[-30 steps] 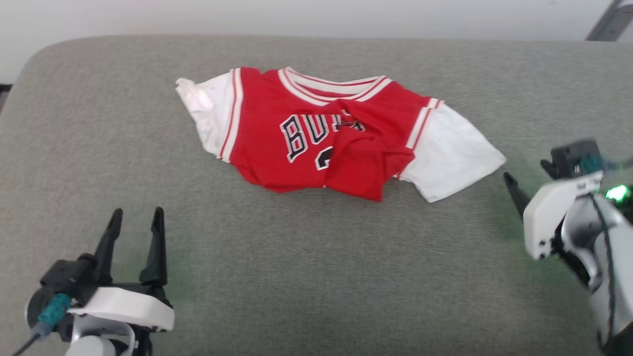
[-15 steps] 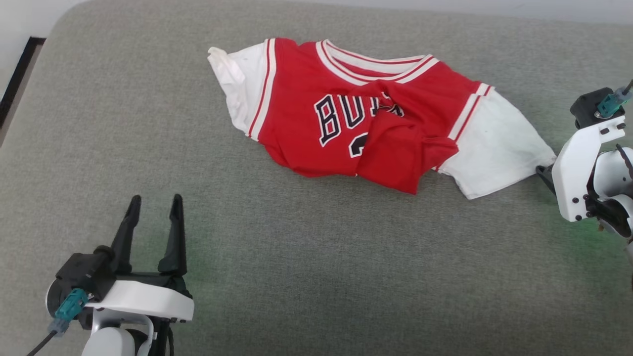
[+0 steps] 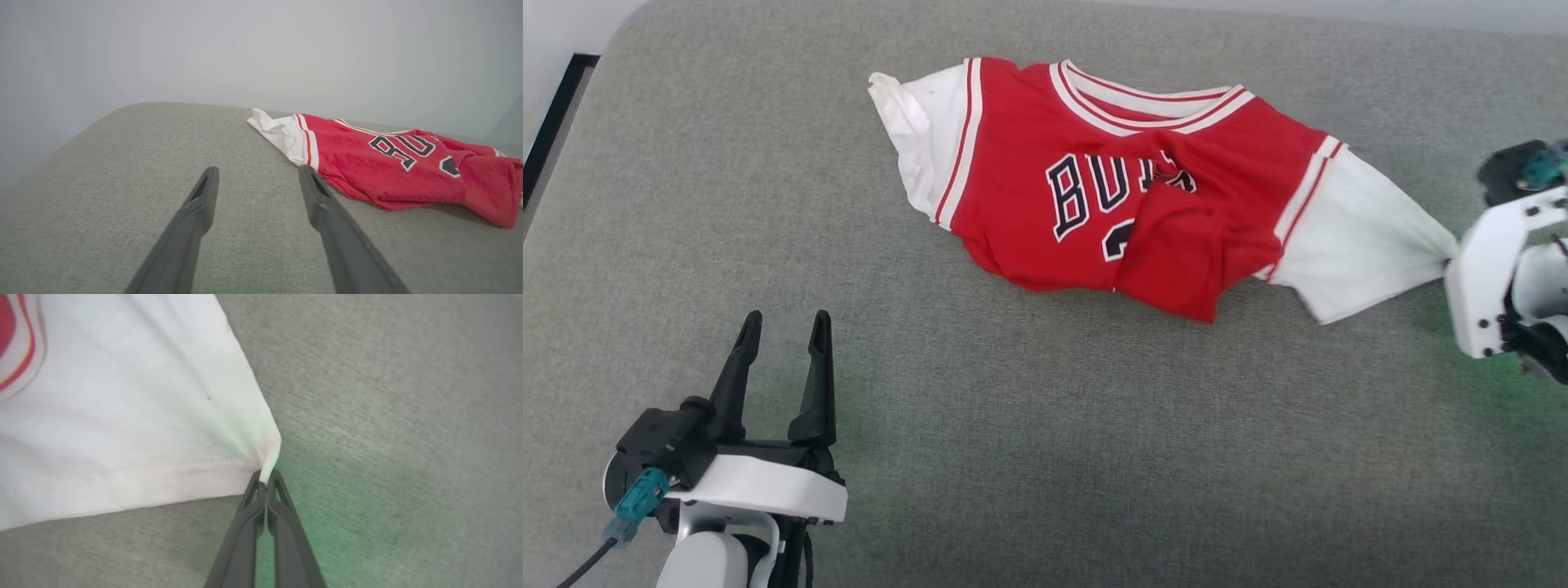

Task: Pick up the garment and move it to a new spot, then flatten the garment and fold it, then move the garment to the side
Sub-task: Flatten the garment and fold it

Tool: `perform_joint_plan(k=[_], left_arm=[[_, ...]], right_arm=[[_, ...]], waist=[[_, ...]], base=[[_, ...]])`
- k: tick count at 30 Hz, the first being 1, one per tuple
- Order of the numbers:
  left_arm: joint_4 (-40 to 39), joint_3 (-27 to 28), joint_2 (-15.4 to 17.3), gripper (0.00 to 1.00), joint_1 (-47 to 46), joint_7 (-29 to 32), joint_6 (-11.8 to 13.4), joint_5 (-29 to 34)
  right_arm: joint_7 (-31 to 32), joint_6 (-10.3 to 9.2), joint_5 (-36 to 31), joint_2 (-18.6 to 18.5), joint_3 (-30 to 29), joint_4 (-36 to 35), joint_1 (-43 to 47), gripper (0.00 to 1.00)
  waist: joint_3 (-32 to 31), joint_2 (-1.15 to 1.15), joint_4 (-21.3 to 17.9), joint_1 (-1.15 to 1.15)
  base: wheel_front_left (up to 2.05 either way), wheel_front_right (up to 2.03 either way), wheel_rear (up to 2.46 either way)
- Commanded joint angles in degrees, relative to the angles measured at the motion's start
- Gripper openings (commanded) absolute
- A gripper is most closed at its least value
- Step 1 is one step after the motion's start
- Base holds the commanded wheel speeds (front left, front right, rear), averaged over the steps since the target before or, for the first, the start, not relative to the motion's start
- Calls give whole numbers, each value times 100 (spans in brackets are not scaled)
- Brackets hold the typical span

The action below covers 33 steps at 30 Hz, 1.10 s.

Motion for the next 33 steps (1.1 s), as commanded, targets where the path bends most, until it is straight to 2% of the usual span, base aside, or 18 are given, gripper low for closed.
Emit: perform_joint_plan(k=[1, 6, 13, 18, 19, 20, 25, 27, 32, 33], left_arm=[[8, -15, 14, 100, -6, -26, -10, -32], [-33, -17, 45, 100, 43, -26, -11, -42], [-98, -53, 114, 100, 58, -26, -11, -21], [-156, -124, 214, 100, 5, -26, -11, 18], [-164, -181, 245, 100, -29, -27, -11, 17], [-177, -240, 294, 100, -62, -27, -11, 26], [-146, -768, 886, 100, -512, -26, -3, 49], [-105, -1061, 1236, 100, -810, -26, -3, -2], [183, -1701, 2209, 100, -1726, -26, 0, -353], [366, -1995, 2611, 100, -2143, 95, 0, -597]], right_arm=[[-53, -20, -11, -102, -77, 103, 108, 0], [-230, -18, -59, -305, -336, -5, 297, 0], [-137, -17, -46, -553, -616, -267, 667, 0], [-221, -17, -77, -442, -894, -466, 826, 0], [-287, -17, -93, -416, -948, -520, 837, 33], [-399, -17, -102, -360, -1048, -570, 825, 100], [-1254, -15, -302, -48, -1529, -991, 990, 100], [-1891, -16, -371, 151, -1767, -1347, 1040, 100], [-3271, -12, -716, 818, -1864, -2169, 1502, 100], [-3623, -16, -738, 1074, -1840, -2417, 1635, 100]], waist=[[-41, 0, -37, 0], [-114, 0, -164, 0], [-110, 0, -318, 0], [-89, 0, -468, 0], [-86, 0, -486, 0], [-84, 0, -514, 0], [-29, 0, -692, 0], [-3, 0, -829, 0], [98, 0, -1331, 0], [161, 0, -1572, 0]], base=[[0, 0, 0], [0, 0, 0], [0, 0, 0], [0, 0, 0], [0, 0, 0], [0, 0, 0], [0, 0, 0], [0, 0, 0], [0, 0, 0], [0, 0, 0]])
